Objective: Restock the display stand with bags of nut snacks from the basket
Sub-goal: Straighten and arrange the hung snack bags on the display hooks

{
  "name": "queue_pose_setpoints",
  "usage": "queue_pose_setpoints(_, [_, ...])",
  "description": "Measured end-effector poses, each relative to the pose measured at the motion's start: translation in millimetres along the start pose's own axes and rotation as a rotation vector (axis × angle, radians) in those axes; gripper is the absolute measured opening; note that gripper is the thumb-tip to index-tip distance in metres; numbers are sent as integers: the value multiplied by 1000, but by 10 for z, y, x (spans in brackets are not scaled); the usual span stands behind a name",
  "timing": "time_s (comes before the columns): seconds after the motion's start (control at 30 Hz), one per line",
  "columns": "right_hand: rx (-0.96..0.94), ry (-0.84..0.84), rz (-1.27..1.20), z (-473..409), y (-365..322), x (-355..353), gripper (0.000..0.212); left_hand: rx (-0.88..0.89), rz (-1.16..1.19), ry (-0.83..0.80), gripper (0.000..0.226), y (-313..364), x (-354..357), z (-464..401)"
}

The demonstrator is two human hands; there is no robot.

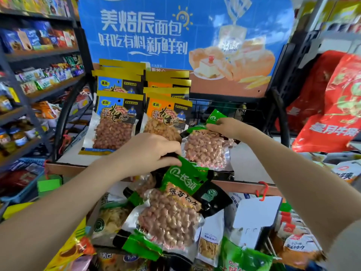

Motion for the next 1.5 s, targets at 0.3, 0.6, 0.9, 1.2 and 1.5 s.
queue_pose_setpoints(0.3, [-91, -121, -177, 27, -29, 60, 43, -321, 299, 8, 18, -111, 252, -125])
queue_pose_setpoints(0.6, [-353, -133, -843, 175, -164, -157, 10, -646, 668, 12, 9, -296, 513, -96])
queue_pose_setpoints(0.9, [-388, -94, -826, 193, -306, -252, 24, -542, 765, 176, 18, -159, 358, -120])
queue_pose_setpoints(1.2, [-250, -112, -796, 50, -97, -331, 47, -674, 689, 379, 13, -318, 257, -149])
queue_pose_setpoints(1.5, [150, 70, -387, -360, 710, -28, 40, -700, 627, 436, 10, -346, 200, -108])
Point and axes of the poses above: each hand's wrist, its own z-axis away from the middle knuckle, its own x-axis out of the palm, y = z × x, the point moved 7 cm from there along -z, towards the middle knuckle, and after that the axes turned 8 degrees about -z, right-handed, at the moved point
